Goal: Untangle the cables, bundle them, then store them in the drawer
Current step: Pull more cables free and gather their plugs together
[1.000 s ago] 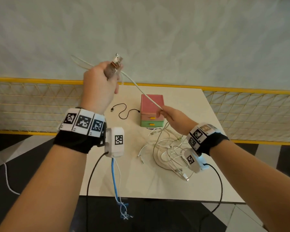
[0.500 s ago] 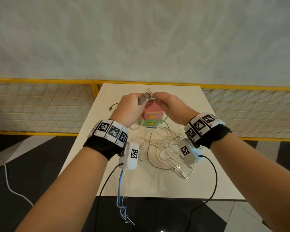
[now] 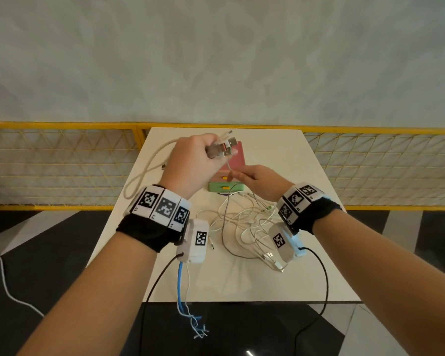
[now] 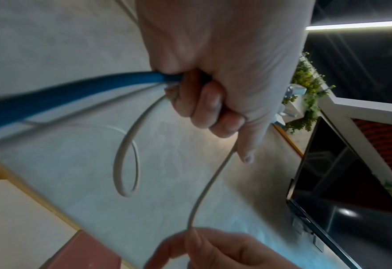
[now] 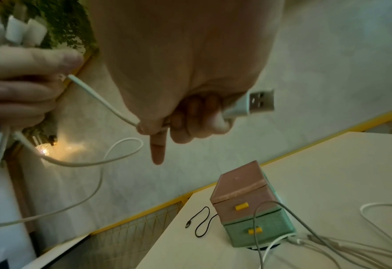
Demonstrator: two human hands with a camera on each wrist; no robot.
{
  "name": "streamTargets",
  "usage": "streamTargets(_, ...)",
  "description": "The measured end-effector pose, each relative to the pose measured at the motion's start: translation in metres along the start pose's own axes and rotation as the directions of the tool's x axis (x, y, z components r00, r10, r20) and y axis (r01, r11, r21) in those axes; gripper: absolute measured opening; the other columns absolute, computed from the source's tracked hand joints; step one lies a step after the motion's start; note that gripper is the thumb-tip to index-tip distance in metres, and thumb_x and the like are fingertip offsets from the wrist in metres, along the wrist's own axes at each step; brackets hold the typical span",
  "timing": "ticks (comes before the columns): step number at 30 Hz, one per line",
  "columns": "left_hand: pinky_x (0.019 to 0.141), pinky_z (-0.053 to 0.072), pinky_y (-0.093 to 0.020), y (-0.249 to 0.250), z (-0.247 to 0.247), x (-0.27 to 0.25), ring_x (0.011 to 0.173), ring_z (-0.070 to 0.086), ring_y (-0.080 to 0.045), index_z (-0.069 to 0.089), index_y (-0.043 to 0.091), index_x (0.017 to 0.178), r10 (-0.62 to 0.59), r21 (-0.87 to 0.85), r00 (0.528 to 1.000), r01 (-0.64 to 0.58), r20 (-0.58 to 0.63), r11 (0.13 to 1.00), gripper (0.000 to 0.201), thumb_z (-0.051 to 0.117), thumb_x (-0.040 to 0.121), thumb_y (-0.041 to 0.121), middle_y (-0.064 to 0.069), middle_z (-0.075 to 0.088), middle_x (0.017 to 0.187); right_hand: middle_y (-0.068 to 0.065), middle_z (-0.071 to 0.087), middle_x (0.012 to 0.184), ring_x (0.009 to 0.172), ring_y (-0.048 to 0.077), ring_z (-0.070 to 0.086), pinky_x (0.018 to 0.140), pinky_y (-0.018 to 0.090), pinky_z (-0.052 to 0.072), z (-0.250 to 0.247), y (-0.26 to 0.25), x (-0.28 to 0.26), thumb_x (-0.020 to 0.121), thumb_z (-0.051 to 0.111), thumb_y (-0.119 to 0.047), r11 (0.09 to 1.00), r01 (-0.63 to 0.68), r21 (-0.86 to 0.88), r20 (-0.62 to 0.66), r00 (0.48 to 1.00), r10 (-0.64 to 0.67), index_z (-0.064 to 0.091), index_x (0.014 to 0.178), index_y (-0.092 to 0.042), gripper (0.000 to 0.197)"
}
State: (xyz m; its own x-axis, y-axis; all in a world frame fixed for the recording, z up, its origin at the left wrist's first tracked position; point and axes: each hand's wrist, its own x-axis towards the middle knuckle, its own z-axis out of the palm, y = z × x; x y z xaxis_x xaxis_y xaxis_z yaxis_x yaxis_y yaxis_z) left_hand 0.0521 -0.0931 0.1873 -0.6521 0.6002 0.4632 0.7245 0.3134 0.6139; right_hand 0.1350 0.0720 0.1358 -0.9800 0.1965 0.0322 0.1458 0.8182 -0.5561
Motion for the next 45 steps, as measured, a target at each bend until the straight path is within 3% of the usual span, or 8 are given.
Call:
streamTargets(7, 0.048, 0.029, -0.020, -0.002, -0.002, -0.001, 0.047, 0.040, -0.007, 0.063, 0.019, 0.068, -0.061, -0.081, 0.998, 0.062, 0.025, 0.995, 0.028, 0.072, 0.084, 0.041, 0.007, 0.041, 0.046, 0.006, 0.063, 0.118, 0.105, 0.024, 0.060, 0.092, 0.038, 0.047, 0.010, -0.012, 0.003, 0.099, 0.041, -0.031, 1.000, 0.024, 0.012, 0.056, 0.998, -0.025, 0.045, 0.136, -0.021, 0.038)
streamTargets(12, 0.054, 0.036, -0.005, -0.003, -0.013, -0.013, 0.057, 0.053, 0.007, 0.063, 0.030, 0.089, -0.021, -0.130, 0.983, 0.046, 0.185, 0.990, 0.014, 0.074, 0.084, 0.035, 0.021, 0.062, 0.067, 0.012, 0.069, 0.083, 0.074, 0.024, 0.070, 0.067, 0.043, 0.058, 0.004, -0.047, -0.025, 0.094, 0.053, -0.014, 0.921, 0.173, 0.348, -0.093, 0.984, -0.150, 0.052, 0.110, -0.006, 0.018)
streamTargets(15, 0.061, 0.043, -0.012, -0.008, -0.025, -0.018, 0.056, 0.051, 0.000, 0.070, 0.028, 0.109, -0.084, -0.268, 0.988, 0.115, 0.126, 0.956, 0.020, 0.069, 0.089, 0.031, 0.007, 0.069, 0.077, 0.003, 0.071, 0.070, 0.061, 0.016, 0.069, 0.055, 0.029, 0.057, -0.011, -0.062, -0.058, 0.093, 0.055, -0.021, 0.963, 0.103, 0.248, 0.166, 0.975, -0.147, 0.060, 0.097, -0.011, 0.012)
streamTargets(19, 0.046, 0.038, -0.015, 0.006, -0.038, -0.025, 0.038, 0.043, -0.014, 0.072, 0.024, 0.061, -0.104, -0.324, 0.961, 0.186, 0.255, 0.927, 0.053, 0.043, 0.101, 0.042, -0.013, 0.059, 0.050, -0.009, 0.071, 0.069, 0.059, 0.001, 0.060, 0.061, 0.014, 0.043, -0.019, -0.065, -0.092, 0.090, 0.046, -0.056, 0.970, 0.165, -0.180, 0.526, 0.849, -0.047, 0.071, 0.077, -0.021, 0.045)
streamTargets(25, 0.070, 0.044, -0.014, 0.033, -0.030, -0.043, 0.073, 0.065, -0.009, 0.077, 0.017, 0.081, 0.066, -0.352, 0.889, 0.109, 0.452, 0.930, 0.057, 0.031, 0.103, 0.043, 0.004, 0.072, 0.078, -0.009, 0.059, 0.103, 0.088, 0.007, 0.058, 0.081, 0.031, 0.051, -0.011, -0.063, -0.094, 0.090, 0.051, -0.051, 0.968, 0.209, -0.139, 0.002, 0.978, -0.210, 0.055, 0.116, -0.021, 0.040)
streamTargets(34, 0.099, 0.044, -0.020, 0.045, -0.034, -0.054, 0.116, 0.057, 0.002, 0.078, 0.024, 0.092, 0.078, -0.412, 0.947, 0.061, 0.312, 0.909, 0.055, 0.027, 0.106, 0.037, 0.014, 0.071, 0.105, 0.002, 0.058, 0.110, 0.101, 0.018, 0.055, 0.091, 0.034, 0.044, 0.037, -0.030, -0.120, 0.095, 0.049, -0.035, 0.980, 0.070, -0.187, 0.385, 0.923, 0.007, 0.061, 0.111, -0.018, 0.027)
streamTargets(38, 0.105, 0.043, -0.034, 0.041, -0.040, -0.060, 0.112, 0.058, 0.001, 0.078, 0.029, 0.091, 0.034, -0.361, 0.951, 0.083, 0.306, 0.929, 0.055, 0.027, 0.104, 0.045, 0.015, 0.071, 0.105, 0.003, 0.031, 0.150, 0.144, 0.018, 0.016, 0.119, 0.047, 0.005, 0.040, -0.011, -0.140, 0.090, 0.056, -0.014, 0.948, 0.111, -0.297, 0.530, 0.845, 0.067, 0.031, 0.143, -0.031, 0.061)
streamTargets(45, 0.094, 0.045, -0.018, 0.056, -0.038, -0.067, 0.110, 0.059, 0.001, 0.078, 0.029, 0.087, 0.086, -0.385, 0.938, 0.054, 0.336, 0.921, 0.053, 0.029, 0.105, 0.040, 0.014, 0.071, 0.105, -0.006, 0.025, 0.139, 0.124, 0.018, 0.043, 0.103, 0.034, 0.041, 0.028, -0.006, -0.147, 0.076, 0.076, -0.026, 0.999, 0.031, -0.033, 0.253, 0.967, -0.022, 0.037, 0.140, -0.029, 0.075)
